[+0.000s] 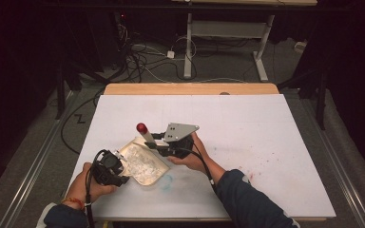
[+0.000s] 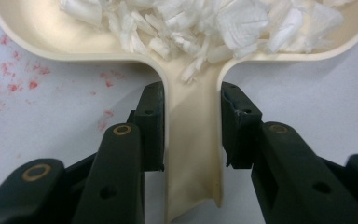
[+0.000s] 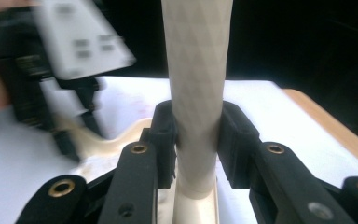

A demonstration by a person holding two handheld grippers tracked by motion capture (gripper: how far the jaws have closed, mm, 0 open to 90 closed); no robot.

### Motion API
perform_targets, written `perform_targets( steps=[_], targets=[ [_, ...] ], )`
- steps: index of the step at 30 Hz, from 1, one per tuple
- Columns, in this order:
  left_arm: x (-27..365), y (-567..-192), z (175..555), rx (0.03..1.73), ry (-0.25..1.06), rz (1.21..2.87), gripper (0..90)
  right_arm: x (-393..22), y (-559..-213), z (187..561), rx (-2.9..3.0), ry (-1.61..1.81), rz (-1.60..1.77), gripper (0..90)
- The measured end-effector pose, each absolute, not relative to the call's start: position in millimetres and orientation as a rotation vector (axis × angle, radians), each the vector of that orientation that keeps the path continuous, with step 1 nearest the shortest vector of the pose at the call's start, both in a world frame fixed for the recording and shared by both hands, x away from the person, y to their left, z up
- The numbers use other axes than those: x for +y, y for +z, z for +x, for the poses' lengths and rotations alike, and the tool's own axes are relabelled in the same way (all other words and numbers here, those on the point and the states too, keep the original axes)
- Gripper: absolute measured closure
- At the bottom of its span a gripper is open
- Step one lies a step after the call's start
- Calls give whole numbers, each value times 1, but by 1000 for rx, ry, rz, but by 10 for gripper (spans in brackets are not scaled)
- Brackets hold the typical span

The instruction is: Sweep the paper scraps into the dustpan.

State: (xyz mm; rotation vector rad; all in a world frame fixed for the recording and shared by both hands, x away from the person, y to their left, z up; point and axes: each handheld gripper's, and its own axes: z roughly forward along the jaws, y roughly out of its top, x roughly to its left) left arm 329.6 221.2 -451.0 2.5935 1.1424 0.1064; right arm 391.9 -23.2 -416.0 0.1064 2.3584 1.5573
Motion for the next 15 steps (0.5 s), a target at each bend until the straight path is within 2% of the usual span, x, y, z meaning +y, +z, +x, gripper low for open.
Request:
perform_targets(
  steps=[15],
  targets=[
    [223,-449,327,1133,102,2589,636,-72,-387,368,2277,1621,163,712]
  ],
)
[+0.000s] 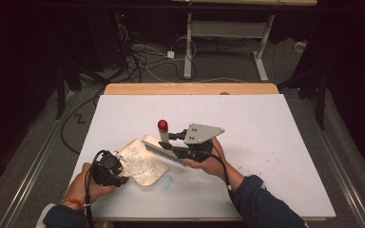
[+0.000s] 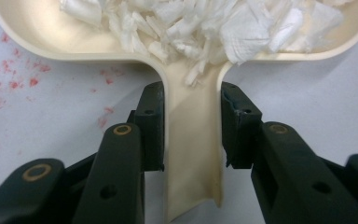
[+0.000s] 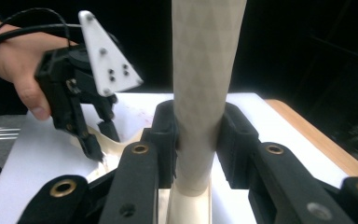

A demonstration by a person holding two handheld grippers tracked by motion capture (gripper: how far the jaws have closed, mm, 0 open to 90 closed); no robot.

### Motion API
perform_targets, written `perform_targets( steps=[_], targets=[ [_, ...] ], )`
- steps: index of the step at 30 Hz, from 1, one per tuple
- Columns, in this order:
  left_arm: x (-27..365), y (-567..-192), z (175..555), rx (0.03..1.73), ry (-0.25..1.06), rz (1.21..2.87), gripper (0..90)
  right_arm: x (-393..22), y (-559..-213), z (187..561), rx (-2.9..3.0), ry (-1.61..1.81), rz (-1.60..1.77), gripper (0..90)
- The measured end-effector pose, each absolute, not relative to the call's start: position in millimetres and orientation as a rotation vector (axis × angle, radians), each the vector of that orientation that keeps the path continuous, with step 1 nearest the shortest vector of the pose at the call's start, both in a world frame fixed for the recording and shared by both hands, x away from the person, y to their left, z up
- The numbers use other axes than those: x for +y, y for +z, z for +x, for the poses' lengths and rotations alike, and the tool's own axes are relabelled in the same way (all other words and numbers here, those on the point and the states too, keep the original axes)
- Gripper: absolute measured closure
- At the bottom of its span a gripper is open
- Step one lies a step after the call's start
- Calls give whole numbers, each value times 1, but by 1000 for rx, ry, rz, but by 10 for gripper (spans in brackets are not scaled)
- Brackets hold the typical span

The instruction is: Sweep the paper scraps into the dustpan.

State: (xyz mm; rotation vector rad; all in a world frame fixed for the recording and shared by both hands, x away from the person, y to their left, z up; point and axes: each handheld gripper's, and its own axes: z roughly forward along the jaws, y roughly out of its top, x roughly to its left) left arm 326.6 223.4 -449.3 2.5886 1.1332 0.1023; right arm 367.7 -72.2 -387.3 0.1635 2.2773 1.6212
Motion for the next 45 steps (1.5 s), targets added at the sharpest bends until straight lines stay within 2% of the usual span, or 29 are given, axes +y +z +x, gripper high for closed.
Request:
perform_targets(
  steps=[8,18,25,34,45],
  targets=[
    [229,-445,320,1115,92,2598,636,-112,-381,354,2303,1546,230,712],
    [222,-441,307,984,64,2703,637,-156,-381,333,2354,1457,310,711],
    [218,-441,305,971,62,2728,637,-182,-381,305,2473,1498,288,711],
    [216,-442,307,966,58,2738,636,-165,-387,297,2610,1500,235,712],
    [213,-446,309,970,53,2755,636,-118,-390,333,2484,1466,299,709]
  ],
)
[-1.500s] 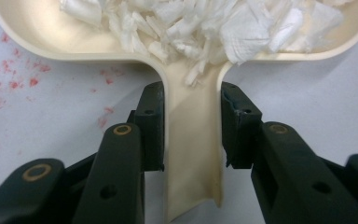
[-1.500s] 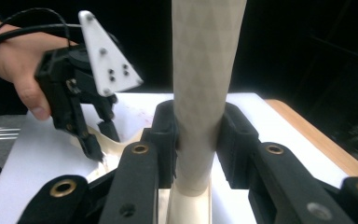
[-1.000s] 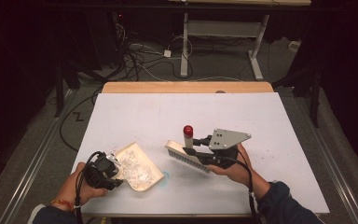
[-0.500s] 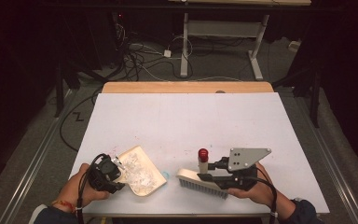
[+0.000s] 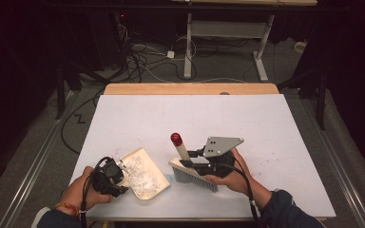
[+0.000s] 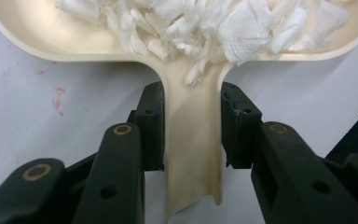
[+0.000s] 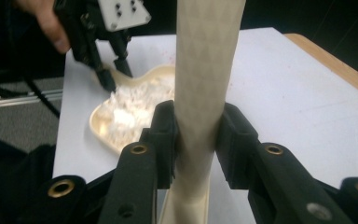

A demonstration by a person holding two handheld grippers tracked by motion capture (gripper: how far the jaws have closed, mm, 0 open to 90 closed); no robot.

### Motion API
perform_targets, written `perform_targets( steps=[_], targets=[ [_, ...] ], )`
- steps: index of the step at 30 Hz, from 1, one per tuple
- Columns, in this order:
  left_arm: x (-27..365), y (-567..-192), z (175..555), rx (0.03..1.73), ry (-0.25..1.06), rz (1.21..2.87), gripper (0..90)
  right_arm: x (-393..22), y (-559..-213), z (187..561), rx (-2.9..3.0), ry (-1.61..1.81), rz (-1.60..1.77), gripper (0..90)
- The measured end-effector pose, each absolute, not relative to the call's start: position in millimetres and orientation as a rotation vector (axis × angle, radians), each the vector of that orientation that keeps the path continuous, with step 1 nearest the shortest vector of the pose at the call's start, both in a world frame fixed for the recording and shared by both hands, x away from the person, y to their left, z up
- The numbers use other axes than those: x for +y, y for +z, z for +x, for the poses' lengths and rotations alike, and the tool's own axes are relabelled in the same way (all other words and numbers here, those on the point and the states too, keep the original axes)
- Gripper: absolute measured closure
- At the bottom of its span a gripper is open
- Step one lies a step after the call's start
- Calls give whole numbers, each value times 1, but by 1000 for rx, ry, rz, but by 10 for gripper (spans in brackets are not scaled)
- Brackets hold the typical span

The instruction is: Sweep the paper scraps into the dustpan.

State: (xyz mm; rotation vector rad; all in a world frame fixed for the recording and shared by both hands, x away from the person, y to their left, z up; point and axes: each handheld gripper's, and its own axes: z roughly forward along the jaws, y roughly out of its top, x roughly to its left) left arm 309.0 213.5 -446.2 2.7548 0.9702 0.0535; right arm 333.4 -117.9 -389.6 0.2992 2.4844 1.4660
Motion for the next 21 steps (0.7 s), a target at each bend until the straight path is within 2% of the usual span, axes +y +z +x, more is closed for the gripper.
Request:
perform_targets(
  steps=[5,10,16,21],
  targets=[
    [213,-448,309,971,49,2755,636,-111,-384,334,2431,1489,289,712],
    [213,-448,308,976,59,2751,636,-121,-377,331,2334,1494,331,712],
    [211,-448,308,981,61,2754,636,-127,-383,328,2257,1381,388,713],
    [209,-448,309,986,65,2757,636,-115,-397,325,2282,1313,386,713]
  ],
)
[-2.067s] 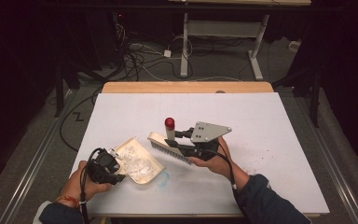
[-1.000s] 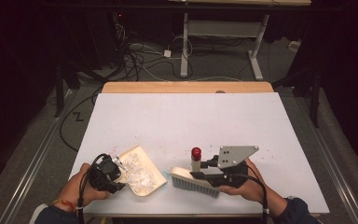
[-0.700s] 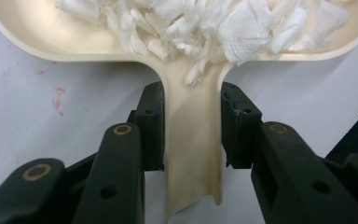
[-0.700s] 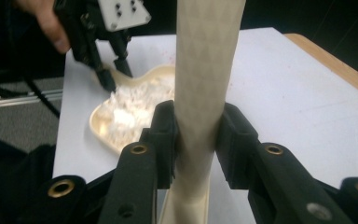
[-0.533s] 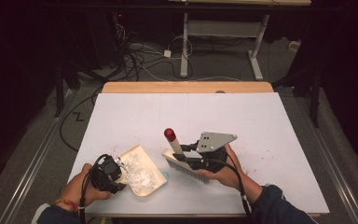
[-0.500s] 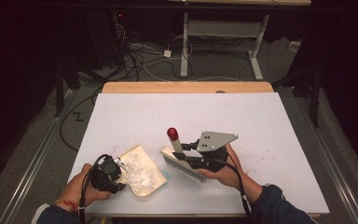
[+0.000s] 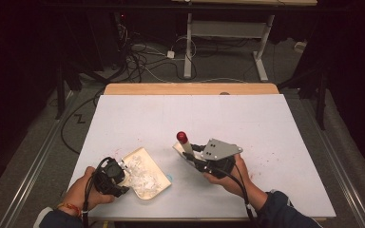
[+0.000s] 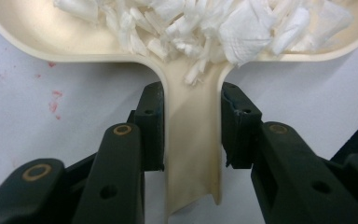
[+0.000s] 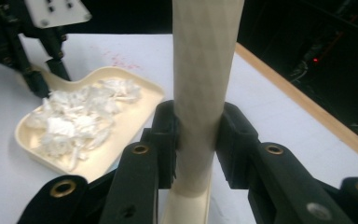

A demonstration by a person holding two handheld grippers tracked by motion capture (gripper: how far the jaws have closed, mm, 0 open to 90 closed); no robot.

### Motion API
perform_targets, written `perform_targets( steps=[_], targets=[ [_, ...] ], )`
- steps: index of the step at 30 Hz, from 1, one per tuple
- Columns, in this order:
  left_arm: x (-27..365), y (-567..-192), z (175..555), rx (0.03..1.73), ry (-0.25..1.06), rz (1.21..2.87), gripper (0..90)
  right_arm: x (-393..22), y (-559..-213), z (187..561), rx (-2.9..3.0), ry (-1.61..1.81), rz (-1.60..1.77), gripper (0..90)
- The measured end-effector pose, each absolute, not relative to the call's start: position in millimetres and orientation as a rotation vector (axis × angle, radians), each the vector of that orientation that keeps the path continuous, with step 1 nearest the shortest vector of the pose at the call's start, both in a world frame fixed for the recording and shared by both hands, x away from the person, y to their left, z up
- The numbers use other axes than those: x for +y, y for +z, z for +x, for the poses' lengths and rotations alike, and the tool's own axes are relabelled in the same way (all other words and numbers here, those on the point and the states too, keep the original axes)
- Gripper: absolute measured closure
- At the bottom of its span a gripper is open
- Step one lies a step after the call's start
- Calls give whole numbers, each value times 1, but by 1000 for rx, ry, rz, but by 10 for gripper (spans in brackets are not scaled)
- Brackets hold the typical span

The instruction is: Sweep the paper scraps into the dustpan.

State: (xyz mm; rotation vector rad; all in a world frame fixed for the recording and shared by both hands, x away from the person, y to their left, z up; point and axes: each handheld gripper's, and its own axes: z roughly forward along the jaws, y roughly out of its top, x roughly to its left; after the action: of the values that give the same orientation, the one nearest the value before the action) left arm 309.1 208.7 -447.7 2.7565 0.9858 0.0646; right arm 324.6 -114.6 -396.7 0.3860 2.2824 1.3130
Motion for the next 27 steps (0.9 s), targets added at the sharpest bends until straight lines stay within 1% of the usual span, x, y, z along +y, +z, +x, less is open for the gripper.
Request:
perform_targets(
  steps=[3,5,10,14,22,25,26,27],
  targets=[
    [208,-447,309,994,69,2759,636,-103,-400,316,2313,1315,351,712],
    [207,-448,308,1000,74,2758,636,-91,-400,302,2346,1345,303,712],
    [204,-449,310,1024,81,2724,635,-78,-397,288,2389,1400,224,712],
    [203,-449,310,1047,92,2705,634,-75,-392,285,2417,1470,190,712],
    [202,-450,311,1091,101,2659,635,-94,-377,288,2371,1510,229,712],
    [201,-450,313,1107,113,2643,635,-113,-371,297,2365,1520,291,712],
    [201,-450,313,1112,120,2636,635,-113,-371,297,2365,1520,291,712],
    [201,-451,313,1120,127,2625,634,-125,-368,301,2355,1521,325,712]
  ],
)
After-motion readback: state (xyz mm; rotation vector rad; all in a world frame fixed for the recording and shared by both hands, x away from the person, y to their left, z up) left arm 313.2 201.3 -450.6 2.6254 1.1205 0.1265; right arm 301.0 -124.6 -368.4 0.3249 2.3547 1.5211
